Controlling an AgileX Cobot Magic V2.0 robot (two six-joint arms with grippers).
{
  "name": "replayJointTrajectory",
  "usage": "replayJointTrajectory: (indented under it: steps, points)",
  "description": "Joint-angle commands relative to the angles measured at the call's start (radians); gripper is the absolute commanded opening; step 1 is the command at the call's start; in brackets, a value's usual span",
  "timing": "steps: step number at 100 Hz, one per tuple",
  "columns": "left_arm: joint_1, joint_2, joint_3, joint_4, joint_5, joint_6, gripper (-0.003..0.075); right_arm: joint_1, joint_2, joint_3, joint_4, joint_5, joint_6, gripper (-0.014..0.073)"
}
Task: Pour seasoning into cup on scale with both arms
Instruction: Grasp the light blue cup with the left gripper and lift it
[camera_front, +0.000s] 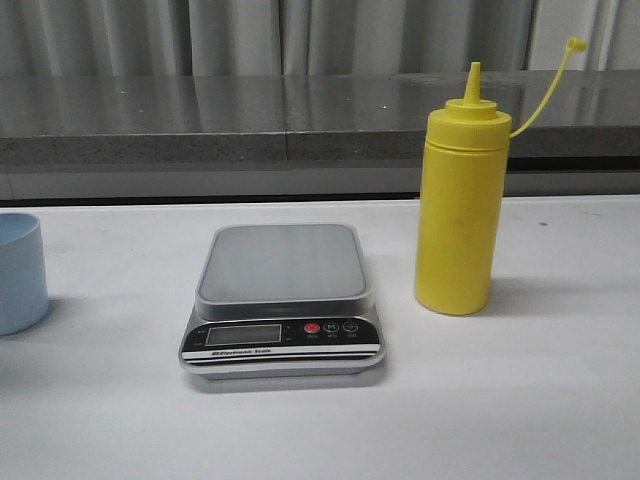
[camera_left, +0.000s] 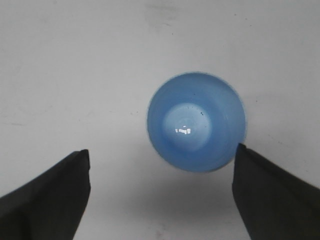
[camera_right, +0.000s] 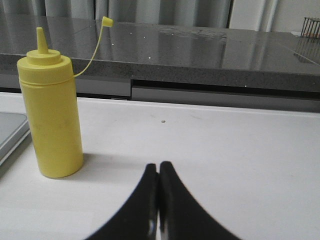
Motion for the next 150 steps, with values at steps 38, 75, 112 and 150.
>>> replayJointTrajectory:
  steps: [38, 75, 112, 150]
  points:
    - [0.001, 0.136, -0.031, 0.006, -0.129, -0.014, 0.0554, -0.005, -0.021, -0.021, 0.000, -0.084, -0.005, -0.0067]
    - [0.001, 0.191, -0.031, 0.002, -0.158, -0.014, 0.0554, -0.005, -0.021, -0.021, 0.000, -0.084, -0.005, -0.0067]
    - [0.001, 0.219, -0.031, -0.002, -0.158, -0.014, 0.0306, -0.005, -0.021, -0.021, 0.000, -0.084, -0.005, -0.0067]
    - [0.001, 0.208, -0.039, -0.011, -0.148, -0.014, -0.0020, -0.005, -0.021, -0.021, 0.000, -0.084, -0.005, -0.0067]
